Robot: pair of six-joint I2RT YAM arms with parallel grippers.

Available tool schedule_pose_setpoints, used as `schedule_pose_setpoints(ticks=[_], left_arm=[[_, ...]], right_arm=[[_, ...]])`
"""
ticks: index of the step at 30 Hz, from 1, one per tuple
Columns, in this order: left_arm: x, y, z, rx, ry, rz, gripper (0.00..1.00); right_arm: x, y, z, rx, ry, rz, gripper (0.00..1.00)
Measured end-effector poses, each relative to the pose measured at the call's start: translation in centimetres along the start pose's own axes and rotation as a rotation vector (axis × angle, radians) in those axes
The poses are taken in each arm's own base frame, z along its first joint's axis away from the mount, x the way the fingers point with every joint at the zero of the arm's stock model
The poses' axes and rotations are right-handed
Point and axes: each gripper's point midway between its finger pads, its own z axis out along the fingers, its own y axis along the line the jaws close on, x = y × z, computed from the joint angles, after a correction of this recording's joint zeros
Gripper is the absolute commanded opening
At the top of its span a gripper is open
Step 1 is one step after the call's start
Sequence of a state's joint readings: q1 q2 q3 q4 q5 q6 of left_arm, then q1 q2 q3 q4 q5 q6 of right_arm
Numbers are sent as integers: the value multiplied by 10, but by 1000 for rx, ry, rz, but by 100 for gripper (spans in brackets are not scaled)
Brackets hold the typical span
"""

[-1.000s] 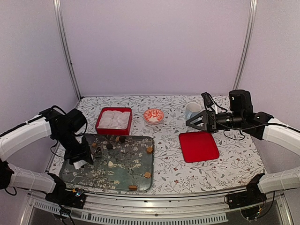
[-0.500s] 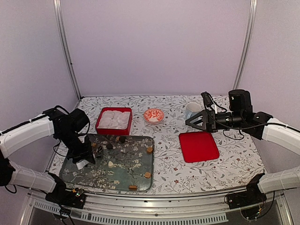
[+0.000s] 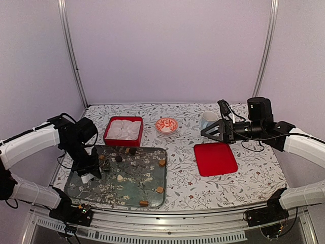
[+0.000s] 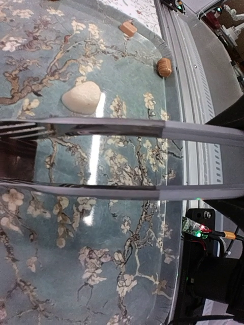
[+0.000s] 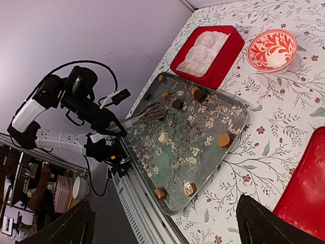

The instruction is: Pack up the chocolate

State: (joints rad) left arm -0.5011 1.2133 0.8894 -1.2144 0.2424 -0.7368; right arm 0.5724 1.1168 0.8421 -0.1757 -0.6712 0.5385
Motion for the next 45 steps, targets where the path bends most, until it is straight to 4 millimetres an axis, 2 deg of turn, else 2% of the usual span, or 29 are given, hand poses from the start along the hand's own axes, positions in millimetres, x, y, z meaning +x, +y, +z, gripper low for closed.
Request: schedule_pose_setpoints(ticks=[16,22,26,35,45], left_arm=[[-25,-16,-40,-7,-101,55,27],[-64,-31,-79,23,-217,65,27],[-95,-34,-92,5,-263,65,27],[-162,-37,-92,-73,-318,104,27],[-206,-46,-62,-119,-300,139,27]], right_arm=[[0,0,0,0,0,0,99],[-1,-1,0,4,-3,0,99],[-1,-1,0,6,-5,0,99],[0,-5,3,17,5,11,99],[-2,-9,5,37,16,24,99]])
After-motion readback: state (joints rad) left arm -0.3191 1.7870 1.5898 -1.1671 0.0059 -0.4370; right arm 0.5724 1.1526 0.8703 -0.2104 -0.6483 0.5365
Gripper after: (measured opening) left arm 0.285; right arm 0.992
